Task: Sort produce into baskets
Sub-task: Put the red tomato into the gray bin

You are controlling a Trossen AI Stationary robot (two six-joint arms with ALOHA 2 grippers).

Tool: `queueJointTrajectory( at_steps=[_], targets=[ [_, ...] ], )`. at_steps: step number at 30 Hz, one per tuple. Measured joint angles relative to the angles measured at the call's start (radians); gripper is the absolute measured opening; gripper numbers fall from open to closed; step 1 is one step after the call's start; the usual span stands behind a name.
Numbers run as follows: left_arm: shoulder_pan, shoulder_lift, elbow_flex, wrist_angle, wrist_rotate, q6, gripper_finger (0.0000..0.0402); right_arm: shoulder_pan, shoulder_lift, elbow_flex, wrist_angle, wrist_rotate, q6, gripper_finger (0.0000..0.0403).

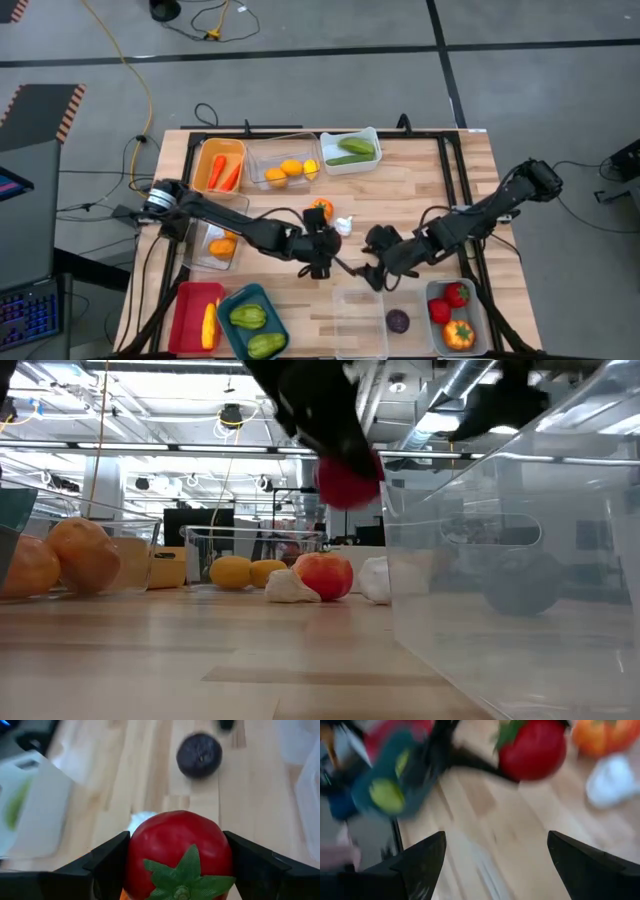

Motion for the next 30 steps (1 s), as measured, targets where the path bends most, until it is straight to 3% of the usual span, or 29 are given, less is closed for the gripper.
queueJointTrajectory(
  at_steps=[6, 14, 30],
  targets=[
    [-0.06, -0.037, 0.0, 0.0, -0.109, 0.021, 0.0281, -0.054, 0.0, 0.0, 0.138, 0.029, -0.031, 0.0373],
    [-0.11, -0.038, 0.0, 0.013, -0.241, 0.049, 0.0281, -0.097, 0.0, 0.0, 0.167, 0.018, -0.033, 0.0373],
    [-0.122, -0.038, 0.0, 0.199, -0.226, 0.114, 0.0282, -0.1, 0.0, 0.0, 0.172, -0.006, -0.034, 0.0373]
  ],
)
